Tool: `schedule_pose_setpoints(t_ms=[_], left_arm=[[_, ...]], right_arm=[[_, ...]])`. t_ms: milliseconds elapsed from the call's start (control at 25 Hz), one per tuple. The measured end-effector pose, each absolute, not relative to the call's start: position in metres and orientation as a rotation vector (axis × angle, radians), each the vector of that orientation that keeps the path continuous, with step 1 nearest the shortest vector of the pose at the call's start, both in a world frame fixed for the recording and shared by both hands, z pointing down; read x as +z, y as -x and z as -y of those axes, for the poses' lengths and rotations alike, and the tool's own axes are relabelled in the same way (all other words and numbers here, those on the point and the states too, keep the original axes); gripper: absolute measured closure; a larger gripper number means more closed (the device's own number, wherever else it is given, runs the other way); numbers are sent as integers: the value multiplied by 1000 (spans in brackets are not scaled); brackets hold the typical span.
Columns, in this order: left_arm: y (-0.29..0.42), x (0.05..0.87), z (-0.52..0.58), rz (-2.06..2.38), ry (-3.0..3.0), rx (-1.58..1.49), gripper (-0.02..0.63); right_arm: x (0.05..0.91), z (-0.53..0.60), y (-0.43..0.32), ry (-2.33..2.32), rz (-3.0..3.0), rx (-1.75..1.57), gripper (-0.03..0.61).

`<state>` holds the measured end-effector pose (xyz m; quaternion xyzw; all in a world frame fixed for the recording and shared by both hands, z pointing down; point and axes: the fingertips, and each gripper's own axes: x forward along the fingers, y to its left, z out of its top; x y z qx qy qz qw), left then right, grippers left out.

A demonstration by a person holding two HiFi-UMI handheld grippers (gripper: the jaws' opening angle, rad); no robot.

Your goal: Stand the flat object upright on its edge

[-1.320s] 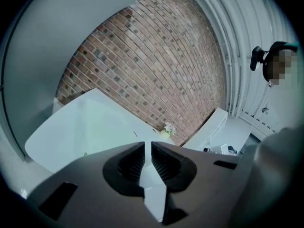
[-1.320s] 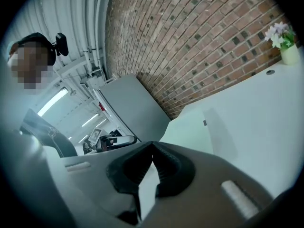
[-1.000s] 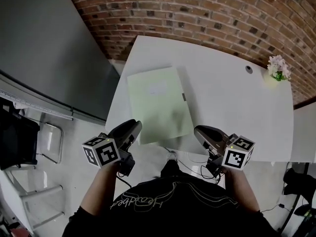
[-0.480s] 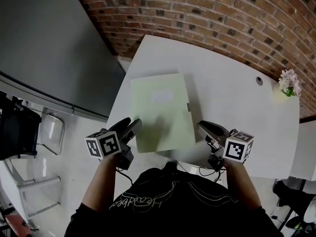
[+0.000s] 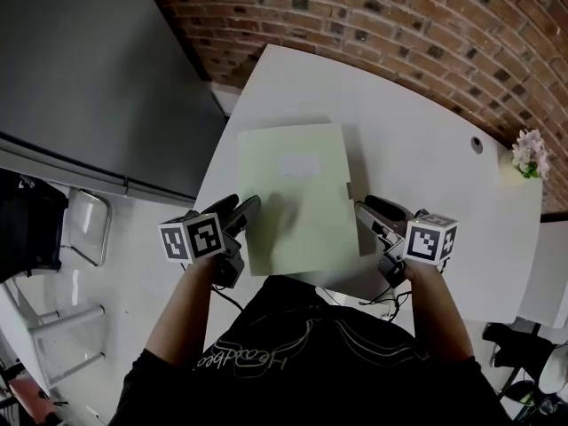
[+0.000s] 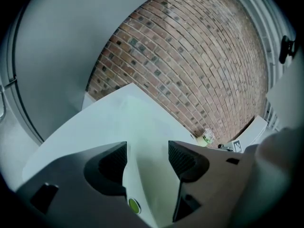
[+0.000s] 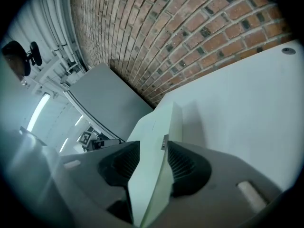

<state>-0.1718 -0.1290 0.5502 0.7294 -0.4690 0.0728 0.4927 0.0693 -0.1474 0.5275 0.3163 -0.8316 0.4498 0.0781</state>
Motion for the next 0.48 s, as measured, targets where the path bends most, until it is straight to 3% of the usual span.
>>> schedule_pose_setpoints(t_ms=[480], left_arm=[[172,573,137,1062,-1727,245,364]], right_arm=[[564,168,-53,-944,2377,1429,402]])
